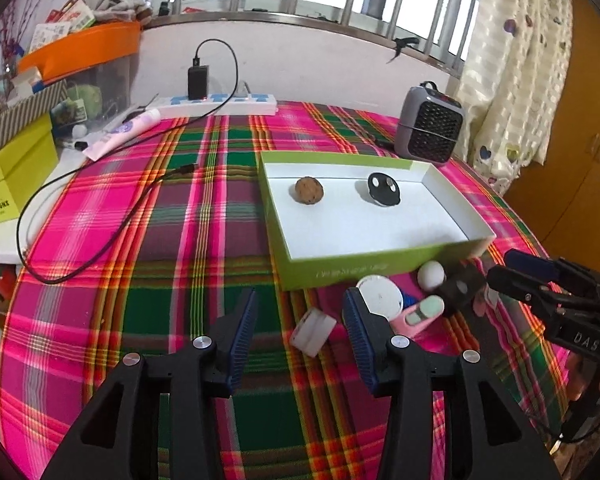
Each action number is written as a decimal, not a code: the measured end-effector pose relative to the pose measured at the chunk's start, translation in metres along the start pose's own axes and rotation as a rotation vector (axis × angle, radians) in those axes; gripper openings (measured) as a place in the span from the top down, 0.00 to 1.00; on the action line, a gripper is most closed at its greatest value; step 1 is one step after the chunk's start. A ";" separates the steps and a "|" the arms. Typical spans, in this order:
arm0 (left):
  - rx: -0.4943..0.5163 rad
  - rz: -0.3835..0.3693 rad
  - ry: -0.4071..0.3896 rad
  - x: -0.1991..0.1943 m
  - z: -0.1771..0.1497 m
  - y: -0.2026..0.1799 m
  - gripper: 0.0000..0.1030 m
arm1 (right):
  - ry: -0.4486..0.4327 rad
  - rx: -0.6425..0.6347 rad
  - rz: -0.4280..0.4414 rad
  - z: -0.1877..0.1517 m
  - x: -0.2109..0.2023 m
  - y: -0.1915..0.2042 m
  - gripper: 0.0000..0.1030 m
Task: Organize objects
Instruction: 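Withdraw both open tools from the tray back toward the remaining items, then move the right tool to the pink clip while the left tool approaches the white cap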
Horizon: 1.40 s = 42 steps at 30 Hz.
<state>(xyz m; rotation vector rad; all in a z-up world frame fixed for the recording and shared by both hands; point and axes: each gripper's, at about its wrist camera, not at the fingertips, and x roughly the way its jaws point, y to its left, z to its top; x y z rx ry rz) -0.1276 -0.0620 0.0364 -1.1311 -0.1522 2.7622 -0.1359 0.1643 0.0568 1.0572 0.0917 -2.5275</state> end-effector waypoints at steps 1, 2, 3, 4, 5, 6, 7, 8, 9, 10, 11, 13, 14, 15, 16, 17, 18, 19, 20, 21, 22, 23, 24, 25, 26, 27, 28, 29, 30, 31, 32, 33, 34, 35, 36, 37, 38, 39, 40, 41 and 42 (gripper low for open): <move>0.003 -0.004 0.000 0.000 -0.002 0.001 0.58 | 0.001 0.003 -0.002 -0.002 -0.001 -0.001 0.50; -0.002 -0.007 0.006 0.000 -0.005 0.003 0.58 | 0.006 0.008 -0.004 -0.006 -0.001 -0.003 0.50; -0.008 -0.008 0.012 0.001 -0.007 0.005 0.58 | 0.009 0.012 -0.007 -0.008 -0.002 -0.004 0.50; -0.015 -0.005 0.019 0.002 -0.010 0.007 0.58 | 0.014 0.023 -0.014 -0.012 -0.003 -0.006 0.50; -0.018 -0.001 0.023 0.003 -0.011 0.007 0.58 | 0.015 0.029 -0.014 -0.015 -0.003 -0.008 0.50; -0.018 -0.002 0.025 0.003 -0.012 0.008 0.58 | 0.015 0.034 -0.012 -0.017 -0.004 -0.010 0.50; -0.018 -0.005 0.028 0.004 -0.014 0.009 0.58 | 0.020 0.040 -0.011 -0.020 -0.003 -0.012 0.50; -0.020 -0.004 0.032 0.004 -0.015 0.009 0.58 | 0.025 0.045 -0.014 -0.021 -0.003 -0.013 0.50; -0.019 -0.007 0.033 0.004 -0.016 0.008 0.58 | 0.030 0.051 -0.018 -0.024 -0.002 -0.015 0.50; -0.017 -0.012 0.034 0.004 -0.017 0.008 0.58 | 0.036 0.057 -0.018 -0.026 -0.001 -0.016 0.50; -0.016 -0.014 0.037 0.005 -0.018 0.007 0.58 | 0.043 0.067 -0.016 -0.028 0.000 -0.018 0.50; -0.020 -0.011 0.046 0.007 -0.020 0.007 0.58 | 0.049 0.078 -0.014 -0.029 0.002 -0.019 0.50; -0.023 -0.010 0.050 0.009 -0.020 0.007 0.58 | 0.050 0.081 -0.013 -0.029 0.003 -0.020 0.50; -0.028 -0.010 0.050 0.009 -0.021 0.007 0.58 | 0.051 0.083 -0.014 -0.029 0.004 -0.019 0.50; -0.027 -0.015 0.048 0.009 -0.021 0.007 0.58 | 0.050 0.083 -0.014 -0.029 0.005 -0.018 0.50; -0.023 -0.020 0.049 0.010 -0.021 0.006 0.58 | 0.051 0.079 -0.013 -0.028 0.007 -0.016 0.50; -0.022 -0.017 0.053 0.010 -0.021 0.006 0.58 | 0.055 0.075 -0.018 -0.028 0.009 -0.015 0.50; -0.021 -0.016 0.055 0.011 -0.021 0.006 0.58 | 0.061 0.070 -0.028 -0.028 0.011 -0.013 0.50; -0.021 -0.018 0.058 0.012 -0.021 0.005 0.58 | 0.062 0.066 -0.035 -0.027 0.013 -0.012 0.50; -0.023 -0.017 0.061 0.013 -0.022 0.005 0.58 | 0.063 0.061 -0.045 -0.027 0.014 -0.011 0.50; -0.024 -0.017 0.063 0.014 -0.022 0.005 0.58 | 0.065 0.056 -0.055 -0.027 0.016 -0.010 0.50; -0.023 -0.018 0.068 0.015 -0.022 0.005 0.58 | 0.068 0.049 -0.062 -0.027 0.018 -0.010 0.50; -0.024 -0.017 0.071 0.016 -0.022 0.005 0.58 | 0.071 0.038 -0.075 -0.027 0.019 -0.009 0.50; -0.024 -0.018 0.072 0.016 -0.022 0.005 0.58 | 0.076 0.030 -0.087 -0.028 0.020 -0.009 0.50; -0.025 -0.020 0.071 0.016 -0.022 0.005 0.58 | 0.079 0.028 -0.094 -0.028 0.020 -0.010 0.50; -0.026 -0.018 0.070 0.016 -0.022 0.005 0.58 | 0.081 0.033 -0.095 -0.029 0.020 -0.012 0.50; -0.025 -0.017 0.068 0.016 -0.022 0.005 0.58 | 0.082 0.042 -0.097 -0.029 0.020 -0.015 0.50; -0.025 -0.019 0.068 0.017 -0.022 0.005 0.58 | 0.082 0.046 -0.100 -0.029 0.020 -0.016 0.50; -0.026 -0.017 0.070 0.016 -0.022 0.005 0.58 | 0.083 0.048 -0.108 -0.030 0.018 -0.019 0.50; -0.023 -0.018 0.069 0.016 -0.022 0.005 0.58 | 0.084 0.048 -0.112 -0.030 0.018 -0.020 0.50; -0.022 -0.022 0.070 0.017 -0.021 0.005 0.58 | 0.085 0.049 -0.118 -0.030 0.017 -0.021 0.50; -0.024 -0.023 0.073 0.018 -0.021 0.005 0.58 | 0.086 0.049 -0.123 -0.030 0.016 -0.022 0.50; -0.025 -0.022 0.075 0.018 -0.021 0.005 0.58 | 0.087 0.053 -0.132 -0.031 0.014 -0.025 0.50; -0.023 -0.025 0.076 0.018 -0.021 0.005 0.58 | 0.087 0.057 -0.139 -0.031 0.013 -0.027 0.50; -0.023 -0.028 0.077 0.018 -0.021 0.005 0.58 | 0.089 0.060 -0.147 -0.032 0.012 -0.029 0.50; -0.023 -0.028 0.076 0.018 -0.021 0.005 0.58 | 0.092 0.062 -0.152 -0.033 0.011 -0.030 0.50; -0.022 -0.030 0.077 0.019 -0.021 0.005 0.58 | 0.094 0.064 -0.156 -0.034 0.010 -0.032 0.50; -0.022 -0.030 0.080 0.019 -0.021 0.005 0.58 | 0.096 0.067 -0.161 -0.035 0.010 -0.034 0.50; -0.022 -0.026 0.081 0.019 -0.022 0.005 0.58 | 0.098 0.071 -0.163 -0.036 0.010 -0.035 0.50; -0.021 -0.025 0.081 0.019 -0.021 0.004 0.58 | 0.100 0.074 -0.160 -0.036 0.011 -0.035 0.50; -0.021 -0.026 0.082 0.019 -0.021 0.004 0.58 | 0.101 0.076 -0.155 -0.036 0.011 -0.035 0.50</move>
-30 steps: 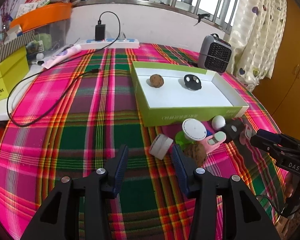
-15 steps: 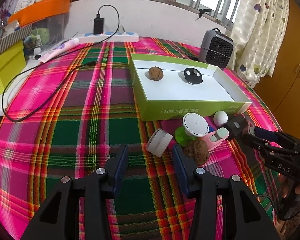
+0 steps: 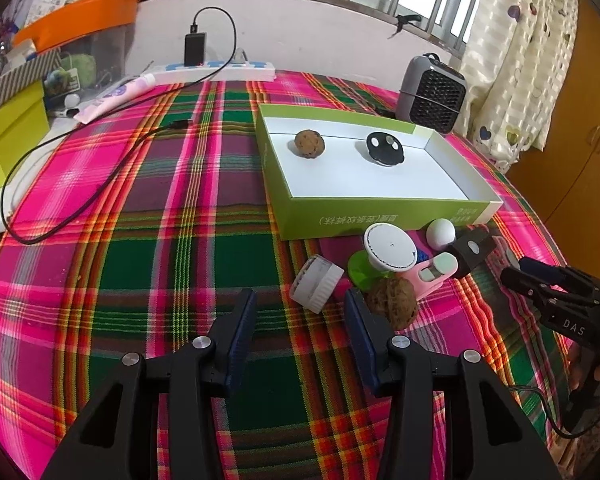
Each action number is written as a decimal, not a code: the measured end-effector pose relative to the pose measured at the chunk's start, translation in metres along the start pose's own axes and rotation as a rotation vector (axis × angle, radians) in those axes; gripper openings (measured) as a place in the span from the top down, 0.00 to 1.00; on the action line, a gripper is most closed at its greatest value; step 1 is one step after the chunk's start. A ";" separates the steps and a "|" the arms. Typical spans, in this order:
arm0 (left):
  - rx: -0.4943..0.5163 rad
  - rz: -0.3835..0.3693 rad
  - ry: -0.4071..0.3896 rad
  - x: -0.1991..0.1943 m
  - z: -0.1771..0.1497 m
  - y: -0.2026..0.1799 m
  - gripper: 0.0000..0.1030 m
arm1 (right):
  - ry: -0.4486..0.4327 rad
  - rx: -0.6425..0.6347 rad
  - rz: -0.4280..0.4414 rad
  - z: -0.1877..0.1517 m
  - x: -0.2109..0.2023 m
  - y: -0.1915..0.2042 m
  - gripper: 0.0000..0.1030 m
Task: Organize objects
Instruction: 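Move the right tool to the pink clip while the left tool approaches the white cap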
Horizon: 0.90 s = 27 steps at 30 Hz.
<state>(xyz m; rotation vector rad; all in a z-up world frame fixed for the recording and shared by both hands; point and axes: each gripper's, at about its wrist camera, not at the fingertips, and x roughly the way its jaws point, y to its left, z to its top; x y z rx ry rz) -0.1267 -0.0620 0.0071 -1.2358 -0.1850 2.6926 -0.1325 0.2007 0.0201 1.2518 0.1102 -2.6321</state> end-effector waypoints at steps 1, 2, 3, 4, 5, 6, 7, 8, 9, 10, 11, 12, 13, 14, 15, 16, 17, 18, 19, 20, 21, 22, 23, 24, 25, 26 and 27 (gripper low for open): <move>0.000 0.002 0.000 0.000 0.000 0.000 0.58 | -0.001 -0.001 0.010 0.000 0.001 0.002 0.50; 0.001 0.003 0.000 0.000 0.000 0.000 0.58 | -0.001 -0.006 0.016 0.001 0.001 0.003 0.50; 0.000 0.002 0.001 0.000 0.000 0.000 0.58 | 0.000 -0.014 0.022 0.001 0.002 0.004 0.50; 0.002 0.004 0.001 0.000 0.000 -0.001 0.58 | 0.006 -0.024 0.023 0.002 0.004 0.007 0.50; 0.005 0.008 0.002 0.001 0.000 -0.001 0.58 | 0.006 -0.030 0.017 0.003 0.005 0.008 0.50; 0.011 0.012 0.003 0.001 0.000 -0.003 0.58 | 0.008 -0.033 0.012 0.004 0.006 0.009 0.50; 0.014 0.015 0.004 0.001 0.000 -0.003 0.58 | 0.009 -0.034 0.010 0.005 0.007 0.010 0.50; 0.020 0.017 0.006 0.002 0.000 -0.004 0.58 | 0.010 -0.034 0.010 0.006 0.009 0.009 0.50; 0.025 0.020 0.007 0.002 0.001 -0.004 0.58 | 0.011 -0.033 0.010 0.007 0.010 0.009 0.50; 0.030 0.021 0.008 0.003 0.001 -0.005 0.58 | 0.012 -0.035 0.009 0.008 0.010 0.009 0.50; 0.035 0.022 0.010 0.004 0.002 -0.005 0.57 | 0.012 -0.036 0.008 0.009 0.011 0.009 0.50; 0.039 0.022 0.011 0.004 0.003 -0.006 0.57 | 0.012 -0.036 0.006 0.009 0.012 0.009 0.50; 0.042 0.024 0.011 0.005 0.003 -0.006 0.57 | 0.013 -0.031 0.007 0.011 0.013 0.007 0.50; 0.046 0.025 0.013 0.006 0.004 -0.007 0.57 | 0.013 -0.027 0.008 0.011 0.013 0.007 0.50; 0.046 0.026 0.013 0.006 0.004 -0.007 0.58 | 0.012 -0.023 0.009 0.011 0.013 0.006 0.50; 0.044 0.025 0.013 0.006 0.005 -0.007 0.57 | 0.012 -0.020 0.011 0.012 0.013 0.005 0.50; 0.044 0.024 0.013 0.006 0.005 -0.007 0.57 | 0.012 -0.021 0.011 0.012 0.013 0.005 0.50; 0.043 0.025 0.012 0.007 0.005 -0.007 0.58 | 0.013 -0.025 0.009 0.012 0.013 0.005 0.50; 0.044 0.027 0.012 0.006 0.005 -0.007 0.58 | 0.014 -0.030 0.005 0.012 0.013 0.006 0.50; 0.044 0.029 0.013 0.007 0.005 -0.007 0.58 | 0.014 -0.033 0.004 0.012 0.014 0.007 0.50; 0.046 0.031 0.014 0.008 0.006 -0.008 0.58 | 0.014 -0.033 0.005 0.012 0.014 0.007 0.50; 0.048 0.033 0.014 0.008 0.006 -0.009 0.58 | 0.013 -0.030 0.006 0.013 0.014 0.006 0.50; 0.049 0.033 0.015 0.009 0.007 -0.009 0.58 | 0.013 -0.028 0.007 0.013 0.014 0.006 0.50; 0.049 0.031 0.015 0.009 0.008 -0.008 0.58 | 0.013 -0.027 0.008 0.013 0.014 0.006 0.50; 0.048 0.030 0.015 0.009 0.008 -0.008 0.59 | 0.012 -0.025 0.009 0.013 0.013 0.006 0.50; 0.049 0.032 0.016 0.009 0.008 -0.008 0.63 | 0.012 -0.025 0.008 0.013 0.013 0.006 0.50; 0.050 0.035 0.015 0.009 0.008 -0.009 0.67 | 0.012 -0.025 0.006 0.013 0.013 0.006 0.52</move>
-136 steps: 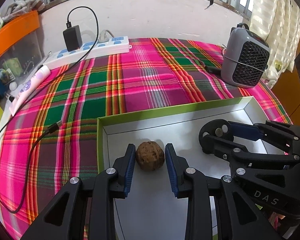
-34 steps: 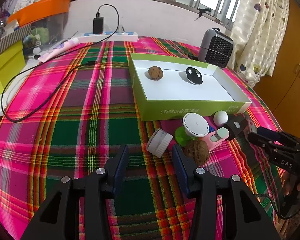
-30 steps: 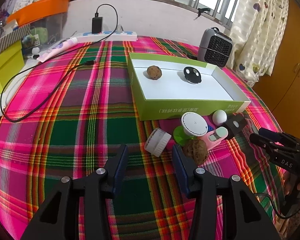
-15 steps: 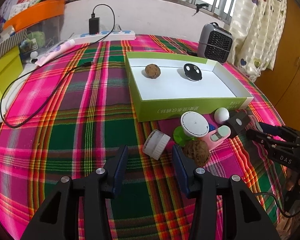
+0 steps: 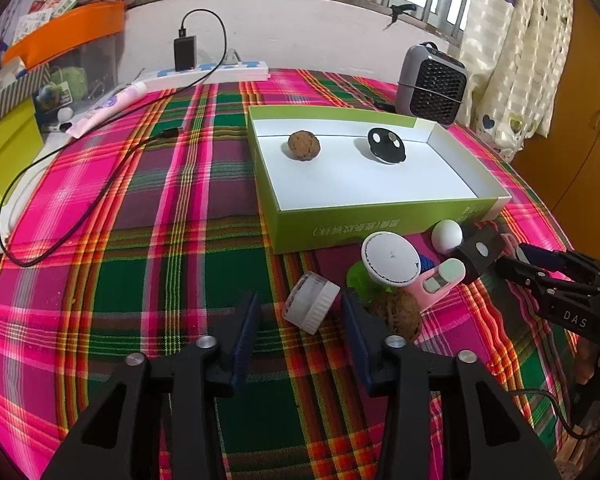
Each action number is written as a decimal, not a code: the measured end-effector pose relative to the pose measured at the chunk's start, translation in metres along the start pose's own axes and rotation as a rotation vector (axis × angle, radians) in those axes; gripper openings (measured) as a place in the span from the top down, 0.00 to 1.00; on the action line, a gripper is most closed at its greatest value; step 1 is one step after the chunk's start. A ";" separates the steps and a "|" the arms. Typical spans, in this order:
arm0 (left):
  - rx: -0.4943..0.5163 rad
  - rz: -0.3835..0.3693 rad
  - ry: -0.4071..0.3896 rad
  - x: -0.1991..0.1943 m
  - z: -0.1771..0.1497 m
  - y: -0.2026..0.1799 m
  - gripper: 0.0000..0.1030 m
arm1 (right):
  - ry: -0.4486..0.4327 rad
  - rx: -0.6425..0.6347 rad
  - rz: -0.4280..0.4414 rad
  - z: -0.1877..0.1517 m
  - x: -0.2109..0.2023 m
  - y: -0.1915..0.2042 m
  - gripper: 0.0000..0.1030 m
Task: Organize objects
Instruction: 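Move the right tool to the pink clip while the left tool approaches the white cap, then close the right tool on the pink clip while the left tool grips the white cap, then carry the pink clip and white cap into the white tray with both tools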
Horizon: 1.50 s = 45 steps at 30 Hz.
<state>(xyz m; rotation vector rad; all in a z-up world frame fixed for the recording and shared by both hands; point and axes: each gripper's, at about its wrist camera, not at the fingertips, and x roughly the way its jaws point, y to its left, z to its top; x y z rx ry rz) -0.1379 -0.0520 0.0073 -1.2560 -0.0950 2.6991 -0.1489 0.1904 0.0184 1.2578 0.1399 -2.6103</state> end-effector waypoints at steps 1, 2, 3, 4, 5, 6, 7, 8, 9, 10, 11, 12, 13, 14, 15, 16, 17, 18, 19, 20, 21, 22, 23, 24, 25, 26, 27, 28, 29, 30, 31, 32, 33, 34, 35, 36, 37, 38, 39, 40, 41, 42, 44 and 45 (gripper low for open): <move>0.001 -0.001 0.000 0.000 0.000 0.001 0.69 | -0.001 0.000 0.000 0.000 0.000 0.000 0.55; 0.002 -0.003 0.002 0.000 0.000 0.000 0.71 | -0.002 0.000 0.000 0.000 0.000 0.000 0.56; 0.002 -0.001 0.002 0.000 0.001 0.000 0.72 | -0.002 0.001 -0.001 0.000 0.000 0.000 0.58; 0.001 -0.005 0.002 0.000 0.001 0.000 0.72 | -0.003 0.002 0.000 0.000 0.000 0.000 0.58; 0.001 -0.008 0.003 0.001 0.001 0.000 0.73 | -0.003 0.002 0.001 0.000 0.000 0.000 0.59; 0.000 -0.008 0.003 0.001 0.001 0.001 0.73 | -0.003 0.003 0.001 0.000 0.000 0.000 0.59; -0.002 -0.008 0.003 0.001 0.002 0.002 0.73 | -0.003 0.003 0.001 0.000 0.000 0.000 0.59; -0.001 -0.007 0.004 0.002 0.001 0.001 0.74 | -0.003 0.003 0.001 0.000 0.000 0.000 0.60; -0.001 -0.006 0.004 0.002 0.002 0.001 0.76 | -0.003 0.002 0.001 0.000 0.000 0.000 0.62; 0.000 -0.006 0.004 0.002 0.002 0.001 0.78 | -0.004 0.002 0.001 0.000 0.000 0.000 0.65; 0.000 -0.006 0.004 0.002 0.002 0.001 0.80 | -0.004 0.002 0.002 0.000 0.000 0.000 0.67; 0.001 -0.007 0.005 0.002 0.002 0.001 0.81 | -0.004 0.001 0.003 0.000 0.000 0.000 0.68; 0.001 -0.007 0.005 0.002 0.002 0.001 0.82 | -0.005 0.001 0.004 0.000 0.000 0.001 0.70; 0.002 -0.006 0.005 0.003 0.002 0.002 0.83 | -0.005 0.000 0.006 0.000 0.000 0.001 0.71; 0.001 -0.007 0.005 0.002 0.002 0.001 0.83 | -0.005 0.000 0.006 0.000 0.000 0.001 0.73; 0.000 -0.007 0.005 0.002 0.002 0.001 0.83 | -0.006 -0.001 0.007 0.000 -0.001 0.001 0.75; 0.000 -0.008 0.005 0.002 0.002 0.002 0.83 | -0.006 0.000 0.008 0.000 -0.001 0.001 0.76; 0.000 -0.008 0.005 0.002 0.002 0.001 0.83 | -0.006 0.001 0.009 0.000 -0.001 0.001 0.77; -0.001 -0.009 0.004 0.002 0.002 0.002 0.83 | -0.007 0.002 0.009 0.000 -0.001 0.001 0.79; 0.000 -0.009 0.004 0.003 0.002 0.002 0.83 | -0.007 0.002 0.010 0.000 -0.001 0.001 0.81; 0.000 -0.008 0.004 0.003 0.002 0.002 0.83 | -0.007 0.001 0.010 0.000 -0.001 0.001 0.82; 0.000 -0.008 0.004 0.003 0.002 0.002 0.83 | -0.007 -0.001 0.009 0.000 0.000 0.001 0.82; 0.000 -0.007 0.004 0.003 0.002 0.002 0.83 | -0.007 -0.002 0.008 0.000 0.000 0.002 0.82; 0.000 -0.008 0.004 0.003 0.002 0.002 0.83 | -0.007 -0.004 0.010 0.000 0.000 0.002 0.82; -0.001 -0.008 0.004 0.003 0.002 0.001 0.83 | -0.007 -0.004 0.011 0.000 -0.001 0.001 0.82; -0.001 -0.007 0.004 0.003 0.002 0.002 0.83 | -0.007 -0.003 0.012 0.000 -0.001 0.001 0.82; -0.001 -0.007 0.004 0.003 0.002 0.002 0.83 | -0.008 -0.003 0.012 0.000 -0.001 0.001 0.82; 0.000 -0.007 0.003 0.003 0.002 0.002 0.83 | -0.008 -0.002 0.013 0.000 -0.001 0.001 0.82; -0.001 -0.007 0.003 0.003 0.002 0.002 0.84 | -0.008 -0.002 0.015 0.000 -0.001 0.001 0.82; -0.002 -0.006 0.002 0.002 0.002 0.002 0.83 | -0.009 -0.002 0.017 0.000 -0.001 0.001 0.82; -0.002 -0.004 -0.001 0.002 0.002 0.002 0.83 | -0.011 -0.001 0.019 0.000 -0.002 0.001 0.82; -0.002 -0.004 -0.005 0.001 0.002 0.003 0.83 | -0.012 -0.001 0.020 0.000 -0.002 0.001 0.82; -0.001 -0.005 -0.007 0.000 0.003 0.003 0.83 | -0.015 -0.001 0.022 0.001 -0.003 0.001 0.82; -0.001 -0.004 -0.010 -0.001 0.003 0.003 0.83 | -0.016 0.000 0.023 0.000 -0.003 0.001 0.82; -0.002 -0.003 -0.012 -0.002 0.003 0.003 0.83 | -0.018 0.002 0.028 0.001 -0.004 0.001 0.82; -0.003 -0.003 -0.016 -0.003 0.004 0.003 0.83 | -0.021 0.003 0.030 0.001 -0.005 0.000 0.82; -0.002 -0.003 -0.019 -0.004 0.004 0.003 0.83 | -0.024 0.002 0.031 0.002 -0.006 0.001 0.82; -0.002 -0.002 -0.022 -0.005 0.005 0.003 0.83 | -0.025 0.002 0.032 0.002 -0.007 0.000 0.82; -0.001 -0.001 -0.026 -0.007 0.006 0.002 0.83 | -0.027 0.003 0.035 0.003 -0.007 0.000 0.82; 0.002 -0.001 -0.029 -0.008 0.007 0.002 0.83 | -0.029 0.004 0.040 0.004 -0.008 0.000 0.82; 0.004 0.000 -0.032 -0.010 0.008 0.001 0.83 | -0.032 0.003 0.039 0.004 -0.009 0.000 0.82; 0.007 0.001 -0.037 -0.011 0.009 0.001 0.83 | -0.035 0.002 0.039 0.005 -0.011 0.000 0.82; 0.009 -0.001 -0.044 -0.014 0.011 0.000 0.83 | -0.040 0.001 0.041 0.007 -0.012 0.000 0.82; 0.009 -0.002 -0.049 -0.015 0.013 0.000 0.83 | -0.044 0.001 0.040 0.008 -0.013 0.000 0.82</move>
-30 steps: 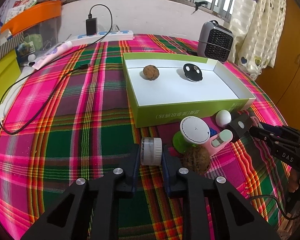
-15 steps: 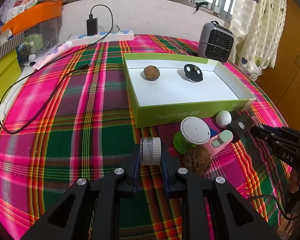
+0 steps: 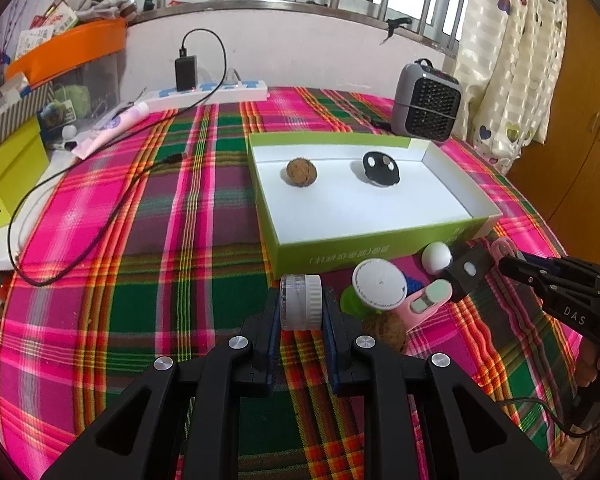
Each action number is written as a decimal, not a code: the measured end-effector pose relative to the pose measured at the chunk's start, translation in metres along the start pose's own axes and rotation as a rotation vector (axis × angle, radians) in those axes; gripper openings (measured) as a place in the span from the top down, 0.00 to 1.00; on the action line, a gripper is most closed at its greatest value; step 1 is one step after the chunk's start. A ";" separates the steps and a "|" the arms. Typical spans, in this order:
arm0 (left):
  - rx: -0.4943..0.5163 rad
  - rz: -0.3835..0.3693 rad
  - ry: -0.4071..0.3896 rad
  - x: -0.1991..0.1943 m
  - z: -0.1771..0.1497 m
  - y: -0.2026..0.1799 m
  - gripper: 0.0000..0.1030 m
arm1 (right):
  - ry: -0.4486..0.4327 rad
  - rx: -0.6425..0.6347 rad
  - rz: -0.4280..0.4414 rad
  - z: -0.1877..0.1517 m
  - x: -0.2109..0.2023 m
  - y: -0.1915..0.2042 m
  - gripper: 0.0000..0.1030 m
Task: Organize objects
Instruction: 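Carry the pink clip and white cap into the white tray with both tools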
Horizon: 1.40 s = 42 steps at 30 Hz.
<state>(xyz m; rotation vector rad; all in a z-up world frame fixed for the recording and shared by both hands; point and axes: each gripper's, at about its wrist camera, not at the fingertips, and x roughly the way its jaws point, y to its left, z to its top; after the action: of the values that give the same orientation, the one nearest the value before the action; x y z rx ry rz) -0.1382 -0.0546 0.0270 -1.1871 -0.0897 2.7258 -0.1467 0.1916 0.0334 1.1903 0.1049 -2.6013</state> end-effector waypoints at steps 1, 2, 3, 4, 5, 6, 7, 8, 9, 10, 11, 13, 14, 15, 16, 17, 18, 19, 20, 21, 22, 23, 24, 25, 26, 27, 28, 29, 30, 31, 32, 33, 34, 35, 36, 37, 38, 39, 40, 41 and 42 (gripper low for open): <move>0.001 -0.001 -0.003 -0.001 0.001 0.000 0.83 | -0.005 -0.002 0.000 0.001 -0.001 0.000 0.82; 0.002 -0.002 -0.006 -0.001 0.003 -0.001 0.83 | -0.006 -0.004 0.002 0.003 -0.002 0.000 0.82; 0.004 -0.003 -0.008 -0.001 0.004 -0.002 0.83 | -0.007 -0.005 0.003 0.004 -0.003 0.000 0.82; 0.007 -0.003 -0.009 -0.001 0.006 -0.002 0.83 | -0.009 -0.007 0.003 0.006 -0.003 0.000 0.82; 0.011 -0.002 -0.011 -0.001 0.008 -0.003 0.83 | -0.011 -0.011 0.003 0.008 -0.004 0.000 0.82; 0.014 -0.004 -0.015 -0.002 0.010 -0.004 0.83 | -0.014 -0.013 0.004 0.010 -0.004 0.000 0.82; 0.014 -0.005 -0.019 -0.002 0.012 -0.005 0.83 | -0.019 -0.014 0.006 0.012 -0.006 0.000 0.82; 0.012 -0.009 -0.021 -0.002 0.014 -0.005 0.83 | -0.024 -0.016 0.010 0.015 -0.007 0.000 0.82; 0.008 -0.014 -0.022 -0.002 0.017 -0.005 0.83 | -0.027 -0.018 0.011 0.017 -0.007 0.000 0.82; 0.007 -0.018 -0.022 -0.001 0.019 -0.005 0.83 | -0.029 -0.020 0.011 0.020 -0.007 0.000 0.82; 0.009 -0.019 -0.023 0.000 0.023 -0.005 0.83 | -0.031 -0.023 0.012 0.023 -0.006 0.000 0.82; 0.021 -0.014 -0.027 0.002 0.029 -0.007 0.83 | -0.032 -0.028 0.022 0.029 -0.005 0.001 0.82; 0.030 -0.014 -0.029 0.003 0.032 -0.009 0.83 | -0.033 -0.030 0.027 0.032 -0.004 0.001 0.82; 0.036 -0.016 -0.027 0.005 0.035 -0.010 0.83 | -0.033 -0.035 0.030 0.035 -0.002 0.002 0.82; 0.045 -0.019 -0.026 0.006 0.037 -0.012 0.83 | -0.032 -0.038 0.032 0.037 -0.002 0.002 0.82; 0.056 -0.023 -0.028 0.008 0.041 -0.014 0.83 | -0.031 -0.042 0.036 0.040 0.000 0.003 0.82; 0.061 -0.023 -0.028 0.010 0.043 -0.015 0.83 | -0.030 -0.049 0.041 0.044 0.002 0.005 0.82; 0.068 -0.022 -0.026 0.012 0.045 -0.016 0.83 | -0.030 -0.051 0.044 0.045 0.003 0.005 0.82; 0.074 -0.023 -0.026 0.015 0.048 -0.018 0.83 | -0.027 -0.054 0.047 0.049 0.006 0.006 0.82; 0.074 -0.022 -0.022 0.018 0.050 -0.018 0.83 | -0.026 -0.055 0.049 0.051 0.008 0.006 0.82; 0.076 -0.025 -0.018 0.021 0.053 -0.019 0.83 | -0.026 -0.057 0.053 0.053 0.009 0.006 0.82; 0.081 -0.028 -0.018 0.024 0.056 -0.020 0.83 | -0.025 -0.059 0.056 0.056 0.012 0.006 0.82; 0.084 -0.027 -0.019 0.027 0.058 -0.022 0.83 | -0.022 -0.059 0.058 0.058 0.014 0.006 0.82; 0.089 -0.026 -0.017 0.030 0.061 -0.023 0.83 | -0.018 -0.062 0.062 0.061 0.018 0.006 0.82; 0.091 -0.025 -0.014 0.032 0.063 -0.024 0.83 | -0.015 -0.062 0.064 0.063 0.020 0.006 0.82; 0.092 -0.026 -0.013 0.035 0.065 -0.024 0.83 | -0.012 -0.062 0.064 0.066 0.022 0.006 0.82; 0.095 -0.029 -0.012 0.037 0.067 -0.025 0.83 | -0.010 -0.066 0.062 0.069 0.025 0.006 0.82; 0.097 -0.030 -0.008 0.040 0.069 -0.025 0.83 | -0.009 -0.069 0.062 0.070 0.027 0.005 0.82; 0.099 -0.030 -0.005 0.042 0.072 -0.026 0.83 | -0.003 -0.071 0.062 0.073 0.030 0.005 0.82; 0.104 -0.032 -0.005 0.043 0.073 -0.027 0.83 | 0.001 -0.073 0.063 0.075 0.033 0.005 0.82; 0.112 -0.033 -0.004 0.045 0.076 -0.029 0.83 | 0.005 -0.075 0.065 0.077 0.036 0.005 0.82; 0.113 -0.034 -0.003 0.047 0.077 -0.028 0.83 | 0.008 -0.075 0.065 0.079 0.037 0.005 0.82; 0.114 -0.037 -0.002 0.048 0.079 -0.029 0.83 | 0.011 -0.074 0.067 0.080 0.040 0.005 0.82; 0.111 -0.039 0.001 0.051 0.081 -0.029 0.83 | 0.014 -0.074 0.070 0.082 0.042 0.005 0.82; 0.107 -0.041 0.006 0.053 0.083 -0.028 0.83 | 0.018 -0.072 0.073 0.083 0.044 0.004 0.82; 0.107 -0.044 0.010 0.056 0.084 -0.028 0.83 | 0.021 -0.071 0.073 0.085 0.046 0.004 0.82; 0.107 -0.046 0.014 0.059 0.086 -0.028 0.83 | 0.023 -0.071 0.072 0.087 0.049 0.003 0.82; 0.108 -0.047 0.020 0.061 0.087 -0.028 0.83 | 0.027 -0.071 0.073 0.088 0.051 0.003 0.82; 0.111 -0.055 0.025 0.064 0.089 -0.029 0.83 | 0.031 -0.072 0.072 0.090 0.053 0.003 0.82; 0.108 -0.062 0.029 0.066 0.091 -0.030 0.83 | 0.034 -0.072 0.073 0.092 0.055 0.003 0.82; 0.104 -0.069 0.038 0.070 0.093 -0.029 0.83 | 0.041 -0.070 0.076 0.094 0.058 0.002 0.82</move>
<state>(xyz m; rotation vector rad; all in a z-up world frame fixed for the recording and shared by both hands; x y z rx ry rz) -0.2489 -0.0123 0.0436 -1.1836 0.0151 2.6133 -0.2510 0.1600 0.0513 1.1994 0.1551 -2.4876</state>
